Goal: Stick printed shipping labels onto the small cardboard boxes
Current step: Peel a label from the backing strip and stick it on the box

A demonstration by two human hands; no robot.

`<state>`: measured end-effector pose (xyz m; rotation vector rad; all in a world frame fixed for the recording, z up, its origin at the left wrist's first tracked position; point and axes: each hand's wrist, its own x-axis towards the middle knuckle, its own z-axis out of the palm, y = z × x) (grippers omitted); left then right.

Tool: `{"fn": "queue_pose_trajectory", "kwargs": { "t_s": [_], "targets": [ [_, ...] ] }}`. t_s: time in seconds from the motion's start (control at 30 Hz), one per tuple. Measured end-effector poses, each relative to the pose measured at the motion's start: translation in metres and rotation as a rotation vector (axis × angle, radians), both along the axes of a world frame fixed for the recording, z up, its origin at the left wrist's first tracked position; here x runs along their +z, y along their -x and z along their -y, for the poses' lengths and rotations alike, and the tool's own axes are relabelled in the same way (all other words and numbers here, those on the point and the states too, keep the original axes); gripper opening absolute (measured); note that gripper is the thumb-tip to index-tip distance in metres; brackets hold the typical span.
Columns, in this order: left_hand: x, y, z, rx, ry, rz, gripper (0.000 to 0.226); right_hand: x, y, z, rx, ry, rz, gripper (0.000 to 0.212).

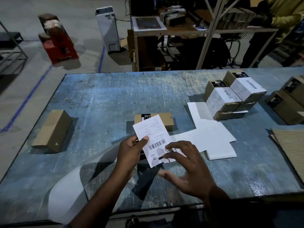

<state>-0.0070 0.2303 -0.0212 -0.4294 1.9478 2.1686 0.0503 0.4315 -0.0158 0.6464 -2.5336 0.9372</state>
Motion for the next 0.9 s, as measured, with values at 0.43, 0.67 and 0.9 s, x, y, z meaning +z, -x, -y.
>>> {"fn": "queue_pose_trajectory", "kwargs": {
  "t_s": [0.43, 0.67, 0.9],
  "targets": [
    [0.008, -0.007, -0.013, -0.114, -0.240, 0.015, 0.037, 0.011, 0.034, 0.001, -0.305, 1.114, 0.883, 0.025],
    [0.021, 0.009, 0.018, -0.050, 0.228, -0.264, 0.040, 0.048, 0.061, -0.039, -0.141, 0.413, 0.584, 0.031],
    [0.035, 0.026, -0.006, -0.437, 0.569, -0.341, 0.022, 0.071, 0.090, -0.038, 0.179, 0.145, 0.663, 0.023]
  ]
}}
